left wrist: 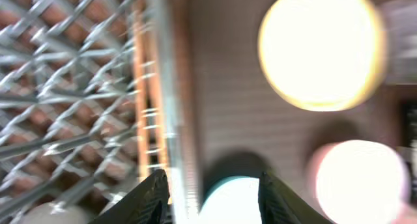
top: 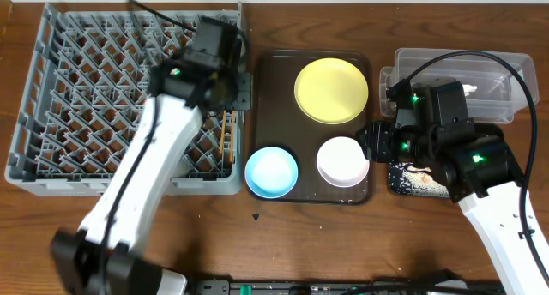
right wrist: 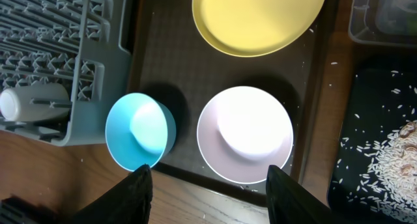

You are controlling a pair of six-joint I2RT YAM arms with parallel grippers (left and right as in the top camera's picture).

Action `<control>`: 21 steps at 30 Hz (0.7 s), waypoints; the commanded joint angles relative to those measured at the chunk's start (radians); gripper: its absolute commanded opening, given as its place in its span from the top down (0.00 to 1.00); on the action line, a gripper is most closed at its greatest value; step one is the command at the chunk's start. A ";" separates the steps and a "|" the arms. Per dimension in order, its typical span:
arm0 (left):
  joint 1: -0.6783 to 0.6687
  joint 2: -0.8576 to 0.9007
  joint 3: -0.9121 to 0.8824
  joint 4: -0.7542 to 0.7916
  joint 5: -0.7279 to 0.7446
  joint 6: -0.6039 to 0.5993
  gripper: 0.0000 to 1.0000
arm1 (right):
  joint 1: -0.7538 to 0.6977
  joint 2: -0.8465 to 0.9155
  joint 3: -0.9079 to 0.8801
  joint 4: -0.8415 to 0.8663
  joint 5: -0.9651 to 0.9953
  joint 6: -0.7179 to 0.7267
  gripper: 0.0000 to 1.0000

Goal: Sort waste into correct bins and load items into the dishwasher
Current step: 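Reach the left gripper to the pink bowl, grasp and lift it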

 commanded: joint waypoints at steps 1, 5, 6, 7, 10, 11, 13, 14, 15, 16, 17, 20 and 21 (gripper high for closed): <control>-0.040 -0.017 0.013 -0.015 0.254 0.002 0.54 | -0.012 0.004 0.005 0.000 0.006 0.007 0.46; -0.128 0.027 -0.043 -0.013 0.250 0.002 0.55 | -0.012 0.004 0.005 -0.002 0.006 0.007 0.45; -0.151 0.045 -0.056 -0.006 0.250 0.002 0.54 | -0.012 0.004 0.005 -0.002 0.006 0.007 0.44; -0.173 0.066 -0.066 -0.002 0.250 0.002 0.54 | -0.012 0.004 0.005 -0.004 0.006 0.007 0.43; -0.227 0.147 -0.074 0.009 0.250 0.002 0.55 | -0.012 0.004 0.005 -0.017 0.006 0.007 0.43; -0.241 0.175 -0.074 0.018 0.250 -0.002 0.54 | -0.012 0.004 0.005 -0.031 0.007 0.010 0.44; -0.261 0.220 -0.074 0.040 0.250 -0.018 0.55 | -0.016 0.002 0.005 -0.060 0.030 0.047 0.45; -0.269 0.241 -0.074 0.053 0.251 -0.027 0.55 | -0.021 0.000 0.005 -0.079 0.051 0.072 0.45; -0.284 0.269 -0.074 0.072 0.250 -0.029 0.54 | -0.035 -0.007 0.005 -0.104 0.079 0.098 0.43; -0.287 0.276 -0.074 0.076 0.250 -0.029 0.54 | -0.039 -0.009 0.005 -0.107 0.083 0.101 0.42; -0.302 0.301 -0.074 0.092 0.250 -0.029 0.55 | -0.058 -0.019 0.005 -0.113 0.085 0.100 0.42; -0.335 0.356 -0.074 0.126 0.250 -0.028 0.54 | -0.085 -0.038 0.005 -0.113 0.084 0.100 0.39; -0.345 0.374 -0.074 0.135 0.249 -0.028 0.54 | -0.091 -0.043 0.005 -0.112 0.085 0.100 0.38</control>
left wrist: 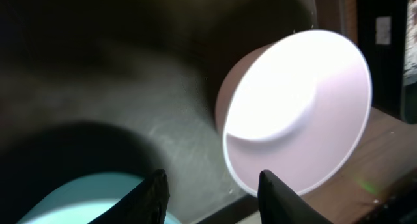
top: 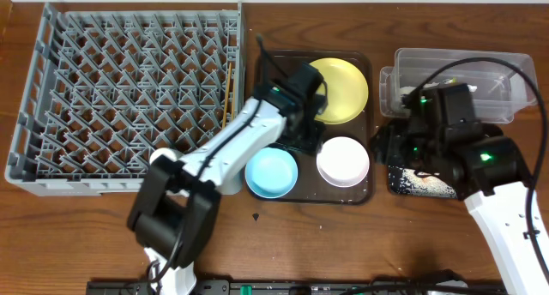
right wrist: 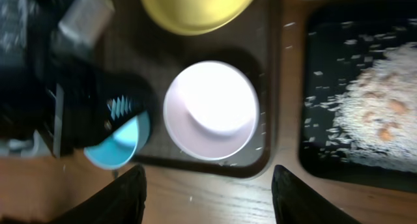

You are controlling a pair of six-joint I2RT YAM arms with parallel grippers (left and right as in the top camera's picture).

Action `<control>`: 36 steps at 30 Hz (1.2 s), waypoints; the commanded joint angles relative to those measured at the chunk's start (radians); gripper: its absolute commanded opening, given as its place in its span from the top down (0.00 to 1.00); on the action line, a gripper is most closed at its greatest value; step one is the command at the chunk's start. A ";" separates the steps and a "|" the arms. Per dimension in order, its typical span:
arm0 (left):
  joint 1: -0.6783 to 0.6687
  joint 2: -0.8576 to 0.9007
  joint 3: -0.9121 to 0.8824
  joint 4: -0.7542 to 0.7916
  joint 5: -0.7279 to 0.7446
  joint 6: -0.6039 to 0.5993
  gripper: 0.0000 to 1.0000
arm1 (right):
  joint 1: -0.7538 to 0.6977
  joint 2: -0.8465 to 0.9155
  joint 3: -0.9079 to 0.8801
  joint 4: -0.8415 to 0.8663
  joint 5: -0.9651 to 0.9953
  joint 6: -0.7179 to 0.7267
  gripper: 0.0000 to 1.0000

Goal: Sort waste into correct bins and load items into the dishwasher
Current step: 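Reach the left gripper to the pink bowl, grasp and lift it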

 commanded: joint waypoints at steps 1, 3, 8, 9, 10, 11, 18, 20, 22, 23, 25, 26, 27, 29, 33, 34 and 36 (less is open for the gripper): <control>-0.035 0.061 -0.003 0.023 0.009 -0.010 0.55 | -0.024 -0.035 0.005 -0.002 0.023 0.027 0.38; -0.040 0.082 -0.003 0.037 0.009 -0.026 0.55 | -0.024 -0.036 0.005 -0.005 0.023 0.026 0.37; -0.040 0.089 -0.003 0.061 0.005 -0.029 0.59 | -0.023 -0.035 0.005 -0.010 0.023 0.019 0.36; -0.040 0.090 -0.003 0.064 0.004 -0.029 0.59 | -0.023 -0.035 0.005 -0.009 0.023 0.019 0.36; -0.043 0.094 -0.003 0.068 -0.005 -0.029 0.59 | -0.023 -0.035 0.005 -0.007 0.023 0.019 0.36; -0.048 0.098 -0.003 0.071 -0.019 -0.029 0.60 | -0.023 -0.035 0.005 -0.007 0.023 0.019 0.36; -0.066 0.149 -0.003 0.096 -0.040 -0.056 0.73 | -0.023 -0.035 0.005 -0.009 0.022 0.019 0.36; -0.066 0.156 -0.003 0.109 -0.040 -0.058 0.75 | -0.023 -0.035 0.005 -0.008 0.022 0.019 0.36; -0.066 0.157 -0.003 0.114 -0.040 -0.058 0.76 | -0.023 -0.035 0.005 -0.008 0.022 0.019 0.36; -0.066 0.157 -0.003 0.114 -0.040 -0.058 0.76 | -0.023 -0.035 0.005 -0.009 0.022 0.019 0.36; -0.066 0.158 -0.003 0.119 -0.041 -0.058 0.77 | -0.023 -0.035 0.005 -0.010 0.022 0.019 0.36; -0.067 0.161 -0.003 0.123 -0.041 -0.058 0.77 | -0.023 -0.035 0.005 -0.010 0.021 0.019 0.36; -0.068 0.163 -0.003 0.126 -0.040 -0.061 0.77 | -0.023 -0.035 0.005 -0.010 0.019 0.019 0.36; -0.068 0.174 -0.003 0.130 -0.040 -0.062 0.79 | -0.023 -0.035 0.005 -0.010 0.018 0.019 0.36; -0.070 0.213 -0.003 0.136 -0.040 -0.066 0.87 | -0.023 -0.035 0.005 -0.010 0.018 0.019 0.36; -0.070 0.220 -0.003 0.134 -0.040 -0.068 0.92 | -0.023 -0.035 0.005 -0.010 0.018 0.019 0.36; -0.069 0.222 -0.003 0.129 -0.039 -0.081 0.92 | -0.023 -0.035 0.005 -0.011 0.016 0.019 0.36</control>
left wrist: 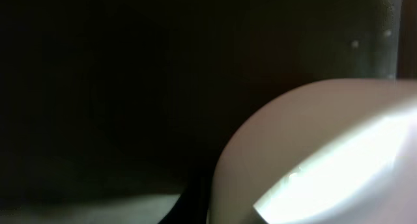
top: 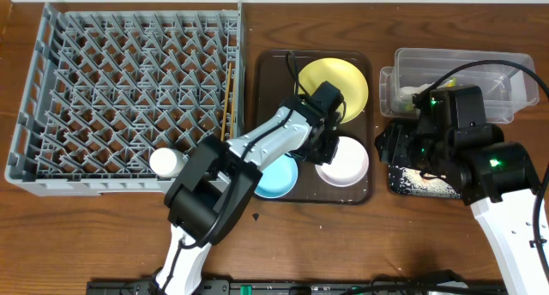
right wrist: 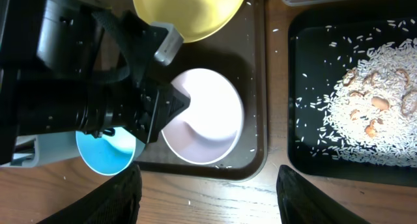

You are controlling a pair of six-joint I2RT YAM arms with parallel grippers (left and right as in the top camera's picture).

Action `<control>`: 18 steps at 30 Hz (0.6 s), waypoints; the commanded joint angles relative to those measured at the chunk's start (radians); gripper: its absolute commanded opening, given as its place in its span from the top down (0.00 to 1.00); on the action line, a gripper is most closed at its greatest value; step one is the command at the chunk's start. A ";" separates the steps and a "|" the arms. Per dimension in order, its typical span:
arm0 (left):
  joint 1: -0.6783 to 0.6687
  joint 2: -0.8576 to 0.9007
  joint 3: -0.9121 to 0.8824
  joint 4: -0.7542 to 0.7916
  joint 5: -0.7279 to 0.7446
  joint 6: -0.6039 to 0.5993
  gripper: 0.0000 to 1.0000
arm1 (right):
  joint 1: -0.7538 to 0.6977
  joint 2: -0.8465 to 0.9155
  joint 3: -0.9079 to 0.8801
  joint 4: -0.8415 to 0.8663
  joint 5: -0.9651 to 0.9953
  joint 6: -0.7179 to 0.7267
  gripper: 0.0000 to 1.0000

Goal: Sort waste into correct bins and load items into the dishwasher
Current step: 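Reach the left gripper to the pink bowl, grasp and lift it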

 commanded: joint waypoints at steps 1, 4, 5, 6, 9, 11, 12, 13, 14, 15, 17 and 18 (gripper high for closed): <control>-0.001 0.027 0.001 -0.017 -0.016 -0.030 0.92 | -0.007 -0.011 0.005 -0.005 0.005 0.007 0.36; 0.011 -0.014 0.028 -0.047 -0.016 -0.055 0.93 | -0.007 -0.011 0.005 -0.004 0.005 0.007 0.35; 0.017 -0.037 0.045 -0.065 -0.016 -0.054 0.93 | -0.007 -0.011 0.005 -0.004 0.005 0.007 0.35; 0.021 -0.057 0.056 -0.076 -0.017 -0.054 0.93 | -0.007 -0.011 0.005 -0.003 0.005 0.007 0.35; 0.047 -0.168 0.080 -0.105 -0.039 -0.049 0.93 | -0.007 -0.011 0.005 -0.004 0.005 0.007 0.35; 0.070 -0.252 0.080 -0.127 -0.120 -0.049 0.92 | -0.007 -0.011 0.005 -0.005 0.005 0.007 0.35; 0.083 -0.298 0.081 -0.146 -0.188 -0.049 0.93 | -0.007 -0.011 0.005 -0.005 0.005 0.007 0.35; 0.096 -0.337 0.081 -0.167 -0.266 -0.049 0.92 | -0.007 -0.011 0.005 -0.004 0.005 0.007 0.35; 0.109 -0.374 0.081 -0.191 -0.357 -0.049 0.93 | -0.007 -0.011 0.005 -0.004 0.005 0.007 0.35; 0.124 -0.412 0.081 -0.222 -0.475 -0.049 0.93 | -0.007 -0.011 0.005 -0.004 0.005 0.007 0.35; 0.150 -0.462 0.080 -0.273 -0.694 -0.049 0.93 | -0.007 -0.011 0.005 -0.003 0.005 0.007 0.35; 0.163 -0.479 0.080 -0.297 -0.811 -0.049 0.93 | -0.007 -0.011 0.005 -0.003 0.005 0.007 0.35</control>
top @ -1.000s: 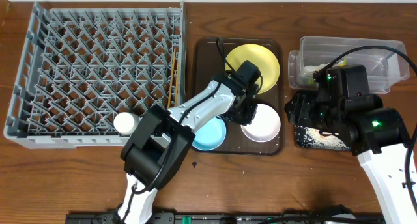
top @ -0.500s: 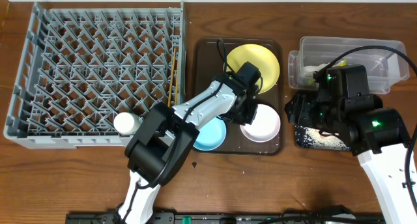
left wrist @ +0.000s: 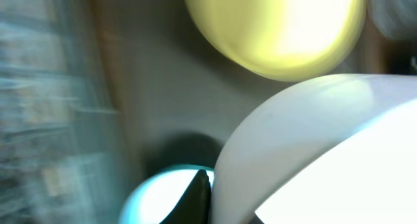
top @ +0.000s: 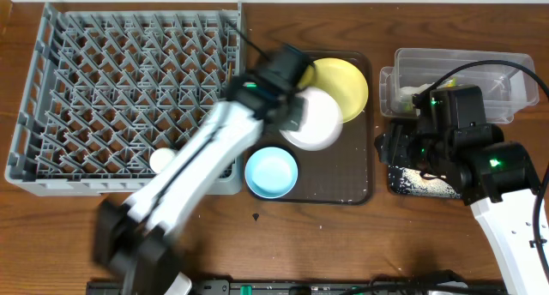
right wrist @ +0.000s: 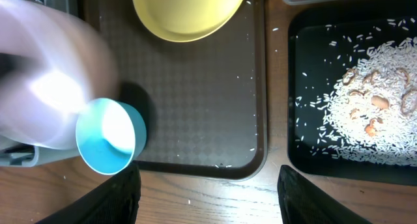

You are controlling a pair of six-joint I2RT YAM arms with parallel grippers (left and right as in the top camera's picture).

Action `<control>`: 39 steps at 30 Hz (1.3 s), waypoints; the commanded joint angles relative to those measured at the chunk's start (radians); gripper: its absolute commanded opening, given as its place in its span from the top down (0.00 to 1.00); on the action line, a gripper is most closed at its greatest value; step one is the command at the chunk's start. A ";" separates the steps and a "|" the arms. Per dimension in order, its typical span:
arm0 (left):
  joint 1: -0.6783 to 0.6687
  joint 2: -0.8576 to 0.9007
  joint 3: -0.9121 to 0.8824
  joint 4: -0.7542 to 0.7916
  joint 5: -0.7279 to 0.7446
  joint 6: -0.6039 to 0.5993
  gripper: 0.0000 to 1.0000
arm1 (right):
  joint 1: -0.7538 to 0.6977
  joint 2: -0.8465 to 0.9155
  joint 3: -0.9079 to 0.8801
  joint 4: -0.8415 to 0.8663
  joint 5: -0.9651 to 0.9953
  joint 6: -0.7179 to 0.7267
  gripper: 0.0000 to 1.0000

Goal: Sort waste into correct bins and load items into the dishwasher
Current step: 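Reach the left gripper to the pink bowl, grasp and lift it, then carry the pink bowl left and set it upright in the dish rack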

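My left gripper [top: 292,113] is shut on the rim of a pale pink bowl [top: 316,119] and holds it above the brown tray [top: 356,188], next to the rack's right edge. In the left wrist view the bowl [left wrist: 313,152] fills the lower right, with one dark finger [left wrist: 199,198] against its outer wall. A blue bowl [top: 272,172] sits on the tray's front left and a yellow plate [top: 341,85] at its back. The grey dish rack [top: 51,98] lies at the left. My right gripper [right wrist: 208,208] hangs open over the table's front edge.
A black tray of rice scraps [right wrist: 358,100] lies right of the brown tray, with a clear plastic bin [top: 480,68] behind it. A white cup [top: 163,160] lies in the rack's front row, and orange sticks [top: 227,128] stand along its right wall.
The pink bowl has left its place at the tray's front right and is now held up to the back left, near the rack. The right arm has not moved.
My left gripper was open over the rack's right edge. Then it was over the tray between the two bowls, and after that low against the pink bowl's rim. Now it holds that bowl off the tray. The right arm has stayed over the black tray.
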 commanded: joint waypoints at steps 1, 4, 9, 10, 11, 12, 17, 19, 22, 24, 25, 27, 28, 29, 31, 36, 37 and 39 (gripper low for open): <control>0.054 -0.066 0.011 -0.071 -0.557 -0.005 0.92 | -0.007 -0.011 0.005 0.000 0.006 0.007 0.35; 0.101 -0.062 0.006 -0.121 -0.871 -0.001 0.93 | -0.007 -0.011 0.005 0.003 0.006 0.007 0.35; 0.192 -0.016 -0.010 -0.132 -1.062 0.066 0.93 | -0.007 -0.011 0.005 0.006 0.006 0.007 0.35; 0.206 -0.005 -0.010 -0.130 -1.082 0.066 0.93 | -0.007 -0.011 0.005 0.006 0.006 0.006 0.34; 0.219 0.008 -0.010 -0.126 -1.099 0.066 0.93 | -0.007 -0.011 0.005 0.006 0.006 0.006 0.34; 0.241 0.034 -0.010 -0.119 -1.124 0.066 0.93 | -0.007 -0.011 0.005 0.007 0.006 0.006 0.34; 0.281 0.124 -0.010 -0.106 -1.161 0.066 0.93 | -0.007 -0.011 0.005 0.009 0.006 0.007 0.34; 0.291 0.163 -0.010 -0.099 -1.195 0.066 0.93 | -0.007 -0.011 0.005 0.009 0.006 0.007 0.34; 0.298 0.219 -0.010 -0.076 -1.232 0.066 0.92 | -0.007 -0.011 0.005 0.009 0.006 0.006 0.34; 0.298 0.251 -0.010 -0.061 -1.236 0.066 0.93 | -0.007 -0.011 0.005 0.009 0.006 0.006 0.34; 0.297 0.269 -0.010 -0.061 -1.236 0.066 0.92 | -0.007 -0.011 0.005 0.009 0.006 0.007 0.34; 0.297 0.302 -0.010 -0.062 -1.235 0.066 0.93 | -0.007 -0.011 0.005 0.009 0.006 0.006 0.34; 0.297 0.309 -0.010 -0.063 -1.235 0.066 0.93 | -0.007 -0.011 0.005 0.009 0.006 0.006 0.34; 0.297 0.319 -0.010 -0.062 -1.234 0.064 0.93 | -0.007 -0.011 0.005 0.010 0.006 0.006 0.34; 0.292 0.330 -0.010 -0.063 -1.227 0.053 0.92 | -0.007 -0.011 0.005 0.011 0.006 0.007 0.34; 0.259 0.336 -0.011 -0.063 -1.227 0.046 0.93 | -0.007 -0.011 0.005 0.019 0.006 0.007 0.34; 0.249 0.336 -0.012 -0.063 -1.227 0.047 0.92 | -0.007 -0.011 0.005 0.023 0.006 0.007 0.34; 0.221 0.336 -0.012 -0.063 -1.227 0.047 0.92 | -0.007 -0.011 0.005 0.030 0.006 0.007 0.34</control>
